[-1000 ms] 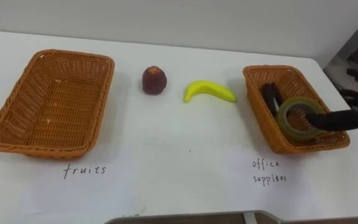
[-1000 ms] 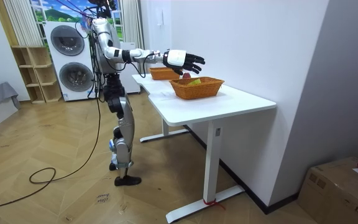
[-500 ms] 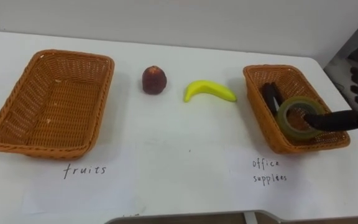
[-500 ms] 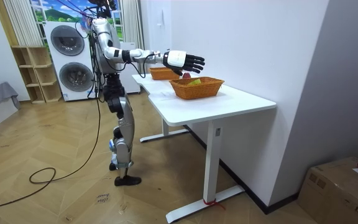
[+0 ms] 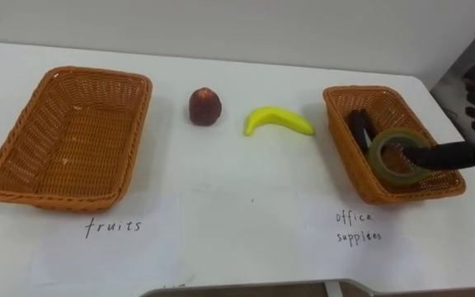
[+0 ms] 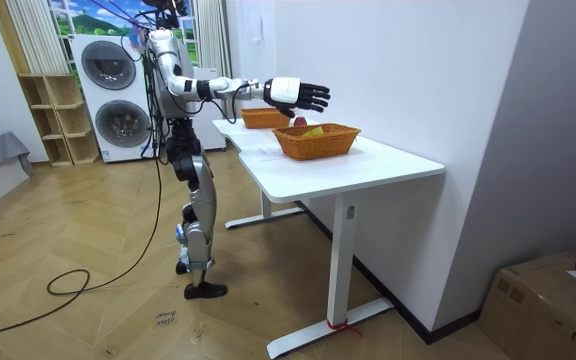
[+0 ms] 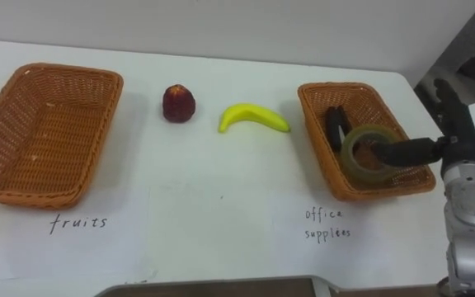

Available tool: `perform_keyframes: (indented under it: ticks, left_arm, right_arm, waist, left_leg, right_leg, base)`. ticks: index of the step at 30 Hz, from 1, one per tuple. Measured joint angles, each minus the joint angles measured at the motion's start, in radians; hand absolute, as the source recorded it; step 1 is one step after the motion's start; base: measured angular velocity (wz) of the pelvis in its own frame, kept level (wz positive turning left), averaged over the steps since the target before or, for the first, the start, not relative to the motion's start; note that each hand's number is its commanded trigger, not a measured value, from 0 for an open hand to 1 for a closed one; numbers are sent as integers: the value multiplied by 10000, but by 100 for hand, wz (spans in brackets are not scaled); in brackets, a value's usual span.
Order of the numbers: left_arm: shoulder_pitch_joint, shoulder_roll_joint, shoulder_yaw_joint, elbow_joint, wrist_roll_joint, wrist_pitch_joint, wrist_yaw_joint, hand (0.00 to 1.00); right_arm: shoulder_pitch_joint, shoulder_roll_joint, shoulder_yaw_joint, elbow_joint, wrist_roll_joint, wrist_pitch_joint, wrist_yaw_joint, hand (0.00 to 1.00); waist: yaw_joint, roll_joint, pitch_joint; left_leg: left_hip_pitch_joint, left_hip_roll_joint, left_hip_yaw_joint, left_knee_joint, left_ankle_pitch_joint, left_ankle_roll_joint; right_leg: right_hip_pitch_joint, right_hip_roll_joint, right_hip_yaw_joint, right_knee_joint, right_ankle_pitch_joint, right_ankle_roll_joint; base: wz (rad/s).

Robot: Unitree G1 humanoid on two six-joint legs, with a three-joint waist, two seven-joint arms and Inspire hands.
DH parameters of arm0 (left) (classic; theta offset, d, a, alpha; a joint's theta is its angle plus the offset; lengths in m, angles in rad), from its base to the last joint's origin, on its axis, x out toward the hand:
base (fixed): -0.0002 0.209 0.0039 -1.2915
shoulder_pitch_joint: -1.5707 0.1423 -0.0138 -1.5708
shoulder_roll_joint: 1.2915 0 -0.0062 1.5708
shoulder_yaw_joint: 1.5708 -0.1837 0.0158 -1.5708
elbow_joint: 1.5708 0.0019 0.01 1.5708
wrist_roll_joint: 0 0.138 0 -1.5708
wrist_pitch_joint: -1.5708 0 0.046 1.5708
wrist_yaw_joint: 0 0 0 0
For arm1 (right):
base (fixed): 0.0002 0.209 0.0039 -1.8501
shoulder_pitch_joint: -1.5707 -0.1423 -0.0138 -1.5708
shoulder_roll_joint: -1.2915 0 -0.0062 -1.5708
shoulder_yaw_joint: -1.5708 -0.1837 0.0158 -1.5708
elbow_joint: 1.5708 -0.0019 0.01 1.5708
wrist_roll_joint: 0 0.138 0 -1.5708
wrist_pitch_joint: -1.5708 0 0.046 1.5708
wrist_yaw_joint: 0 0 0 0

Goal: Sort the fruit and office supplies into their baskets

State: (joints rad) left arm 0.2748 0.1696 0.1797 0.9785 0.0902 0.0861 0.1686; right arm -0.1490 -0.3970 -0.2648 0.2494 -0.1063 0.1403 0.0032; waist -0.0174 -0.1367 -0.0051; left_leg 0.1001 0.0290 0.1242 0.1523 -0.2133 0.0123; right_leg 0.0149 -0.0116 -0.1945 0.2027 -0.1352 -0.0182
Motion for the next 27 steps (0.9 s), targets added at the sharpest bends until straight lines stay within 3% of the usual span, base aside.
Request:
perform_keyframes:
  ticks: [7,9,11,15,27]
  left_arm:
    - [-130,9,4,33,-18,-170,143,0]
    - [-181,50,-7,192,-28,-272,151,0]
    - [-239,63,-84,235,-101,-314,160,0]
    - [-315,78,-106,242,-212,-493,160,0]
    - [-470,68,-375,253,-197,-607,151,0]
  right_arm:
    - [1,0,89,-1193,-189,-7,8,0]
    - [0,-1,89,-1713,-235,-188,3,0]
    - [-2,-1,90,-1987,-224,-338,-7,0]
    - [-2,0,95,-2207,-215,-541,-7,0]
    - [-32,-1,95,-2701,-259,-760,-110,0]
  waist:
    - [-29,150,2]
    - [-23,135,14]
    - [-25,105,83]
    - [8,21,133]
    - [199,45,121]
  left_leg:
    - [-1,-11,68,0,2,0]
    - [18,-4,80,1,1,0]
    - [104,5,80,-11,0,1]
    - [130,40,91,-25,-5,6]
    - [147,48,158,-32,-8,5]
  right_leg:
    - [-58,3,62,44,0,0]
    - [-33,1,73,53,0,0]
    - [48,0,75,44,-1,0]
    - [67,-1,98,44,-1,1]
    - [50,47,168,39,0,0]
  base:
    - [-2]
    - [0]
    - [0]
    - [-1]
    - [-1]
